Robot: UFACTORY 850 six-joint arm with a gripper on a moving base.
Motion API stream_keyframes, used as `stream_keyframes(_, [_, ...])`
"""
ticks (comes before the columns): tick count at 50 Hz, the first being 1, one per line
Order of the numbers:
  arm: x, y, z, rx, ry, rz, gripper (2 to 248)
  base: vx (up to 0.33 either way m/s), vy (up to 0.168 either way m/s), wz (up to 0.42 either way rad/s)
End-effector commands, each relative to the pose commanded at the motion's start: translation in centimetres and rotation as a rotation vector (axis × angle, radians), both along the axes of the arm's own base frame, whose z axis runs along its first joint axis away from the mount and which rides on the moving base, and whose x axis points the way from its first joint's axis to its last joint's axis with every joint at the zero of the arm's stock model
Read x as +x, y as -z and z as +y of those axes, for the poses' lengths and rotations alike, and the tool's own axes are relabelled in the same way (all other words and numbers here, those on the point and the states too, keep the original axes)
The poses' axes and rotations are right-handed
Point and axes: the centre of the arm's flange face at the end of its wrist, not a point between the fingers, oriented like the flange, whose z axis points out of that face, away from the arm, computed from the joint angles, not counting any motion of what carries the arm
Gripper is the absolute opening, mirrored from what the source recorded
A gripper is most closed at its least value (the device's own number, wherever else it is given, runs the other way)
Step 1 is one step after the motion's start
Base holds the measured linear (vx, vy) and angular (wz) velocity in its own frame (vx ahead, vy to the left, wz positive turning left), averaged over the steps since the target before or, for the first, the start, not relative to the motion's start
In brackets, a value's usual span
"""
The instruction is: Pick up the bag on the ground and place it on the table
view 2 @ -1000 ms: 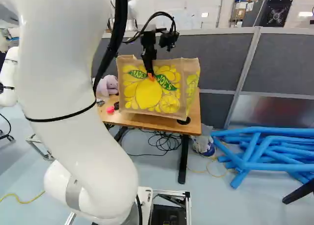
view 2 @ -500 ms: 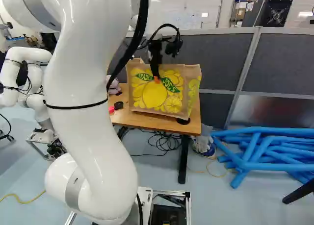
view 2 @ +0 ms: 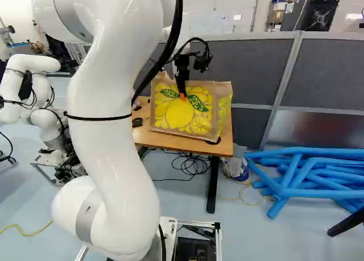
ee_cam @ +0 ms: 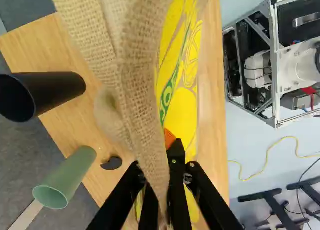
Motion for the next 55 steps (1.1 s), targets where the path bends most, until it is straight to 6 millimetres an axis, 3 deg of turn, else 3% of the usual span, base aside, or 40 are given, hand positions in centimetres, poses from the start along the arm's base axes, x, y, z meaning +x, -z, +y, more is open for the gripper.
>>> stream_keyframes(21, [0.29,0.77,-0.04,0.002,0.0,0.012,22,0.0,0.0,0.0])
stream_keyframes(22, [0.29,0.77,-0.04,0.002,0.0,0.012,37,0.0,0.0,0.0])
stream_keyframes(27, [0.29,0.77,-0.04,0.002,0.0,0.012,37,0.0,0.0,0.0])
stream_keyframes(28, [0.29,0.77,-0.04,0.002,0.0,0.012,72,0.0,0.0,0.0])
stream_keyframes(32, [0.29,0.77,-0.04,0.002,0.0,0.012,72,0.0,0.0,0.0])
stream_keyframes(33, [0.29,0.77,-0.04,0.002,0.0,0.012,106,0.0,0.0,0.0])
stream_keyframes(37, [0.29,0.77,-0.04,0.002,0.0,0.012,106,0.0,0.0,0.0])
stream_keyframes(38, [0.29,0.77,-0.04,0.002,0.0,0.012,140,0.0,0.0,0.0])
stream_keyframes(43, [0.29,0.77,-0.04,0.002,0.0,0.012,140,0.0,0.0,0.0])
stream_keyframes(44, [0.29,0.77,-0.04,0.002,0.0,0.012,176,0.0,0.0,0.0])
stream_keyframes(48, [0.29,0.77,-0.04,0.002,0.0,0.012,176,0.0,0.0,0.0])
stream_keyframes(49, [0.29,0.77,-0.04,0.002,0.0,0.012,212,0.0,0.0,0.0])
stream_keyframes(53, [0.29,0.77,-0.04,0.002,0.0,0.012,212,0.0,0.0,0.0])
stream_keyframes(54, [0.29,0.77,-0.04,0.002,0.0,0.012,246,0.0,0.0,0.0])
stream_keyframes(55, [0.29,0.77,-0.04,0.002,0.0,0.012,246,0.0,0.0,0.0])
